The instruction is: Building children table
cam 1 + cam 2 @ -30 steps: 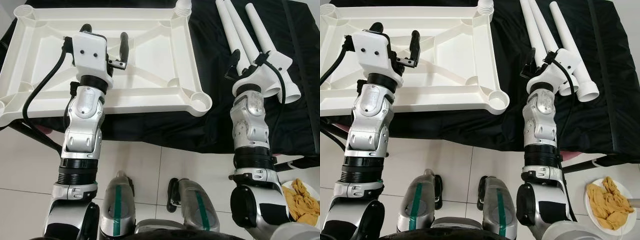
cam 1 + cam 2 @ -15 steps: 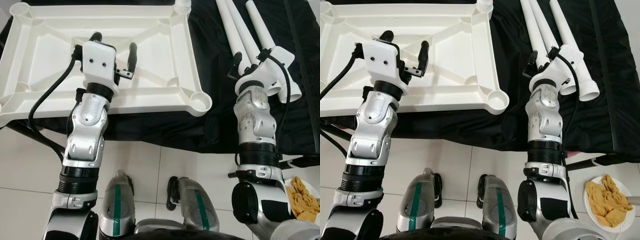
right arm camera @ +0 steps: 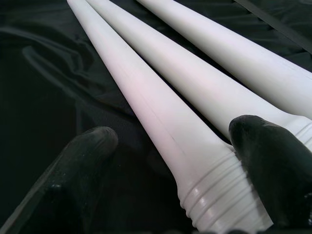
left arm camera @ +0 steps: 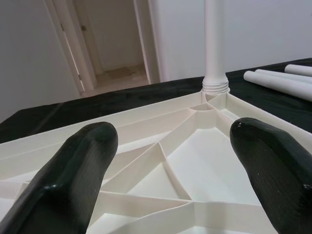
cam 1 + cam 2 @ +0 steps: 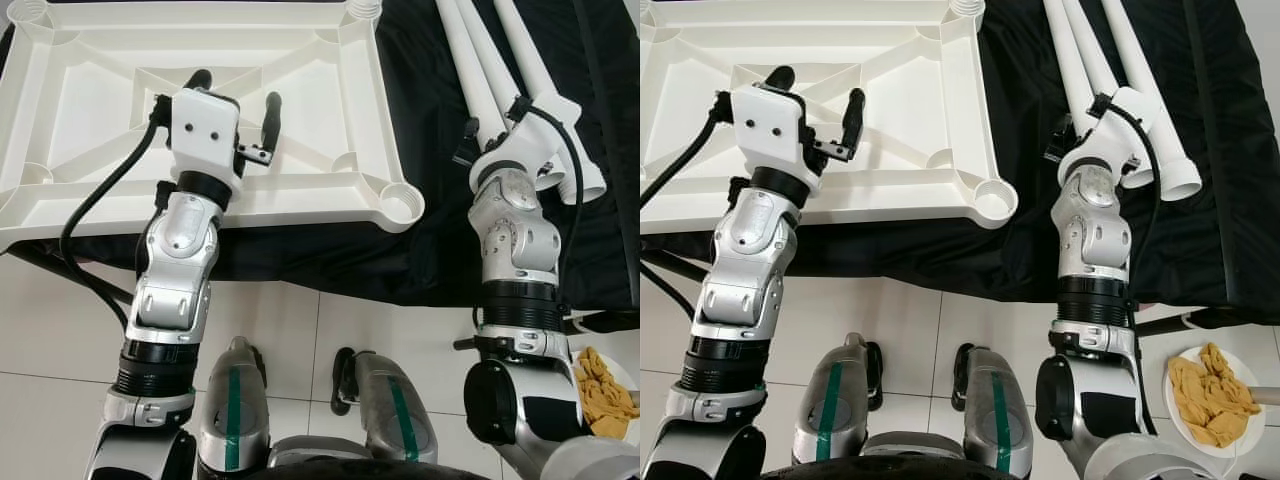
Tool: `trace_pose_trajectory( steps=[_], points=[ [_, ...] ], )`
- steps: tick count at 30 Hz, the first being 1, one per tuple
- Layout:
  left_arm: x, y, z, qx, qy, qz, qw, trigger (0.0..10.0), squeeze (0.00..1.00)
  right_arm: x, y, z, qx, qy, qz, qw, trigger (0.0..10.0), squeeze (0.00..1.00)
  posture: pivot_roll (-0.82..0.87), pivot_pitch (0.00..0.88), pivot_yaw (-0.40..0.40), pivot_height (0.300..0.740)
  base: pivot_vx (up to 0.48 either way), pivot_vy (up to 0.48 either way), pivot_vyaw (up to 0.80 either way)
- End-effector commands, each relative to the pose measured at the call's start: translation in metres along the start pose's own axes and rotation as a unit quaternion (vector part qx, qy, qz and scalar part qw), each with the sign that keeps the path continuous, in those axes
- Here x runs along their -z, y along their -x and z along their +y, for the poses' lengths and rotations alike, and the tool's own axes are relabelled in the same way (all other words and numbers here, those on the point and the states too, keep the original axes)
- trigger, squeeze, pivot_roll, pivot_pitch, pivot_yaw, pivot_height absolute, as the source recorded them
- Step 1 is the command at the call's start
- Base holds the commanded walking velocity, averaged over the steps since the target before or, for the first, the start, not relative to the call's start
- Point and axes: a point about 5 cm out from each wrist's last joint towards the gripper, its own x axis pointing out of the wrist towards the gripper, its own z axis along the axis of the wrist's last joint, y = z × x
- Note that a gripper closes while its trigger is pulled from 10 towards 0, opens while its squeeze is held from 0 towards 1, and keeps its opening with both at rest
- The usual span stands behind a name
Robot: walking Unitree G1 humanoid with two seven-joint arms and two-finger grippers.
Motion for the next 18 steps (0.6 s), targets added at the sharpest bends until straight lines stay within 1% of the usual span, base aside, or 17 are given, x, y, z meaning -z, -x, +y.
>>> trace_pose_trajectory(
  steps=[1, 3, 5, 6, 7, 8, 11, 15, 17, 18],
  points=[
    [0.0020, 0.0026, -0.0023, 0.005, -0.003, 0.008, 1.000, 10.0, 0.00, 0.0176, 0.0019, -0.0013, 0.006, 0.009, 0.037, 0.999, 10.0, 0.00, 0.10, 0.120, -0.021, 0.740, 0.000, 0.000, 0.00],
    [0.0015, 0.0028, -0.0027, 0.006, -0.002, 0.008, 1.000, 10.0, 0.00, 0.0162, 0.0033, -0.0004, 0.001, 0.011, 0.031, 0.999, 10.0, 0.00, 0.09, 0.120, -0.020, 0.740, 0.000, 0.000, 0.00],
    [0.0009, 0.0031, -0.0038, 0.011, 0.001, 0.009, 1.000, 10.0, 0.00, 0.0143, 0.0057, 0.0002, -0.003, 0.028, 0.015, 0.999, 10.0, 0.00, 0.09, 0.120, -0.021, 0.740, 0.000, 0.000, 0.00],
    [0.0009, 0.0031, -0.0038, 0.011, 0.001, 0.009, 1.000, 10.0, 0.00, 0.0143, 0.0057, 0.0002, -0.003, 0.028, 0.015, 0.999, 10.0, 0.00, 0.09, 0.120, -0.021, 0.740, 0.000, 0.000, 0.00],
    [0.0007, 0.0034, -0.0047, 0.015, 0.001, 0.009, 1.000, 10.0, 0.00, 0.0162, 0.0072, 0.0001, -0.002, 0.042, 0.016, 0.999, 10.0, 0.00, 0.09, 0.120, -0.021, 0.740, 0.000, 0.000, 0.00],
    [0.0007, 0.0034, -0.0047, 0.015, 0.001, 0.009, 1.000, 10.0, 0.00, 0.0162, 0.0072, 0.0001, -0.002, 0.042, 0.016, 0.999, 10.0, 0.00, 0.09, 0.120, -0.021, 0.740, 0.000, 0.000, 0.00],
    [0.0005, 0.0040, -0.0055, 0.018, 0.000, 0.011, 1.000, 10.0, 0.00, 0.0220, 0.0107, -0.0009, 0.005, 0.071, 0.037, 0.997, 10.0, 0.00, 0.09, 0.122, -0.021, 0.740, 0.000, 0.000, 0.00],
    [0.0005, 0.0042, -0.0065, 0.020, 0.002, 0.012, 1.000, 10.0, 0.00, 0.0215, 0.0116, -0.0010, 0.018, 0.080, 0.052, 0.995, 10.0, 0.00, 0.09, 0.122, -0.019, 0.740, 0.000, 0.000, 0.00],
    [0.0005, 0.0042, -0.0071, 0.021, 0.002, 0.013, 1.000, 10.0, 0.00, 0.0187, 0.0116, -0.0012, 0.026, 0.087, 0.049, 0.995, 10.0, 0.00, 0.09, 0.123, -0.019, 0.740, 0.000, 0.000, 0.00],
    [0.0006, 0.0041, -0.0074, 0.021, 0.002, 0.013, 1.000, 10.0, 0.00, 0.0152, 0.0117, -0.0018, 0.037, 0.095, 0.037, 0.994, 10.0, 0.00, 0.08, 0.122, -0.018, 0.740, 0.000, 0.000, 0.00]
  ],
)
